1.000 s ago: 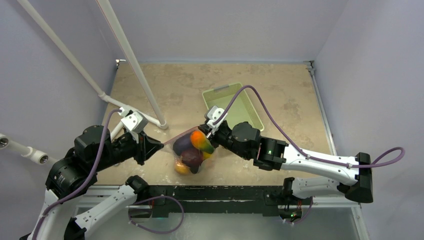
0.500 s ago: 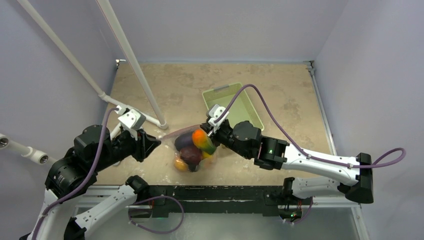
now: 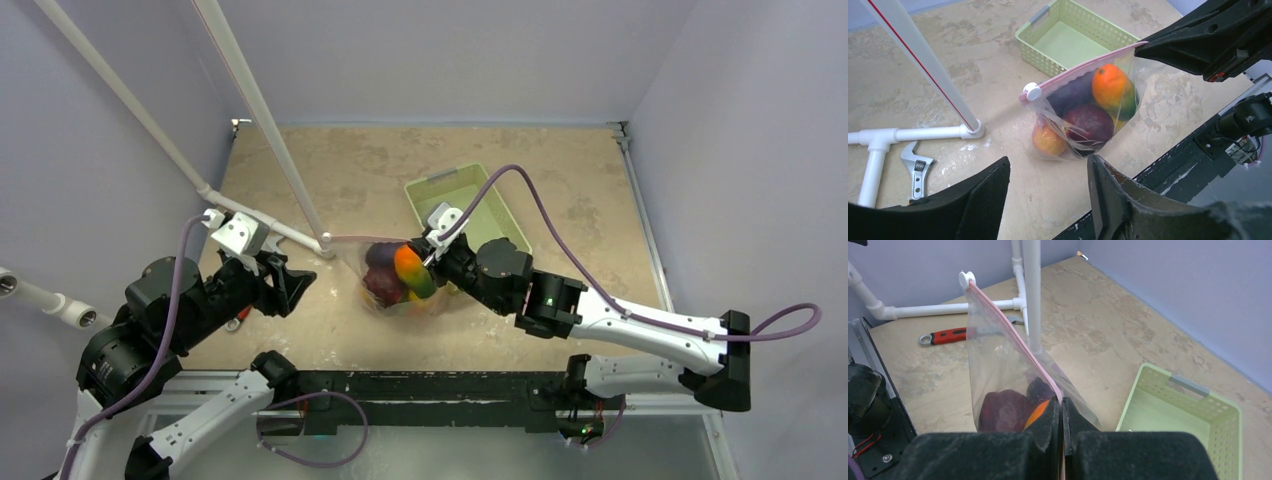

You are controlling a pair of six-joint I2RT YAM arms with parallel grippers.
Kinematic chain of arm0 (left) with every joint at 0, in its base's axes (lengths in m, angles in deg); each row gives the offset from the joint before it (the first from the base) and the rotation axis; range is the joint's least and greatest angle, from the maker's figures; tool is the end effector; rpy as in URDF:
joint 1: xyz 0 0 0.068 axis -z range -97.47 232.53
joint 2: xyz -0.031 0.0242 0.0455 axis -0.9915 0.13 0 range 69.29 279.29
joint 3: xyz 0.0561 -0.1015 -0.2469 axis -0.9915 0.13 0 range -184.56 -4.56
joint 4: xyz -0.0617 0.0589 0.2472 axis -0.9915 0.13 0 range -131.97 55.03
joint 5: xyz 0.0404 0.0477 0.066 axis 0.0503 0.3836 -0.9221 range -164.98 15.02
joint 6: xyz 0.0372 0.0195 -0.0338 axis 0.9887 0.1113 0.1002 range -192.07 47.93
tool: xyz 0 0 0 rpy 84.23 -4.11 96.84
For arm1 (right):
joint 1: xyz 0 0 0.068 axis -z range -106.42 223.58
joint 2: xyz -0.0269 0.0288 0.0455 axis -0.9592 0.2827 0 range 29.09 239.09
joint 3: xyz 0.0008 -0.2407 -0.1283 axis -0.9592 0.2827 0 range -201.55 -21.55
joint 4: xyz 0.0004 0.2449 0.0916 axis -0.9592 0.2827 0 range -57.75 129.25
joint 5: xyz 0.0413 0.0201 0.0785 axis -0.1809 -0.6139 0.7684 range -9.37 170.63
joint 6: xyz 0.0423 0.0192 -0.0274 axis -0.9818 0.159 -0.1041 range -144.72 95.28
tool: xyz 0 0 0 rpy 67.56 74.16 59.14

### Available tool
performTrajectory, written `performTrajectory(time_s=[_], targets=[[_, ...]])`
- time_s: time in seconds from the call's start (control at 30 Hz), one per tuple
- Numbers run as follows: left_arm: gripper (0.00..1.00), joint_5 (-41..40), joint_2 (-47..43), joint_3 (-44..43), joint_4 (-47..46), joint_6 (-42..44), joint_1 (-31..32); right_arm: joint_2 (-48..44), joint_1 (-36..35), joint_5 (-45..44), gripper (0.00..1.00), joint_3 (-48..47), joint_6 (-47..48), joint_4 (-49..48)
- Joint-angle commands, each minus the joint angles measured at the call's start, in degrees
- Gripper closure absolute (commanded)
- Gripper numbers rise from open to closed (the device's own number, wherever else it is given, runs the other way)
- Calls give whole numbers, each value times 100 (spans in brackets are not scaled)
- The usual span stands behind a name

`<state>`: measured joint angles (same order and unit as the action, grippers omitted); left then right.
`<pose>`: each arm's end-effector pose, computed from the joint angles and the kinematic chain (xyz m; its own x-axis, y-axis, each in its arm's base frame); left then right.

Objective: Place the food in the zip-top bag and seal the zipper
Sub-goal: Zip the zipper food storage bag at the center of the board, then place the zipper food storage bag at the center of the board.

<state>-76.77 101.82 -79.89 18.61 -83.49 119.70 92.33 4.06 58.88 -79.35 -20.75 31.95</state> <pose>0.0332 -0.0237 0.4325 -0.3534 0.0196 -0.9353 0.5205 0.8348 -0.1792 0.1024 0.2366 0.3761 0.0200 -0.1301 -0.9913 -0.7414 0.6633 -0.1020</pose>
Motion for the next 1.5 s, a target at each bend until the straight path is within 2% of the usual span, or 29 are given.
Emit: performTrajectory(time_s=[0.0, 0.1, 0.2, 0.37, 0.53, 0.77, 0.97, 1.2, 1.37, 1.47], targets=[[42, -94, -32, -126, -327, -53, -3, -331, 8, -50, 100, -153, 84, -507], [37, -38, -74, -108, -463, -53, -3, -402, 8, 97, 100, -223, 100, -548], [27, 10, -127, -72, -622, -71, -5, -473, 8, 262, 100, -280, 139, -602], [22, 328, -194, 69, -1011, -168, -6, -527, 4, 445, 100, -408, 86, -633], [9, 402, -16, 81, -1428, -950, 1, -393, 4, 502, 100, -609, -152, -635], [4, 518, 297, -133, -1645, -1954, 1, 32, -1, 30, 100, -887, -772, -577], [3, 640, 369, -28, -1998, -2312, -6, 320, 0, -316, 100, -1066, -1160, -734], [4, 806, 654, 58, -2117, -1754, 1, 529, -1, 132, 100, -1093, -965, -701], [4, 1756, 1036, 54, -2232, -676, -3, 482, -1, 828, 100, -1068, -730, -609], [4, 2041, 1226, 103, -2185, -82, -2, 457, 0, 1153, 100, -1092, -599, -419]])
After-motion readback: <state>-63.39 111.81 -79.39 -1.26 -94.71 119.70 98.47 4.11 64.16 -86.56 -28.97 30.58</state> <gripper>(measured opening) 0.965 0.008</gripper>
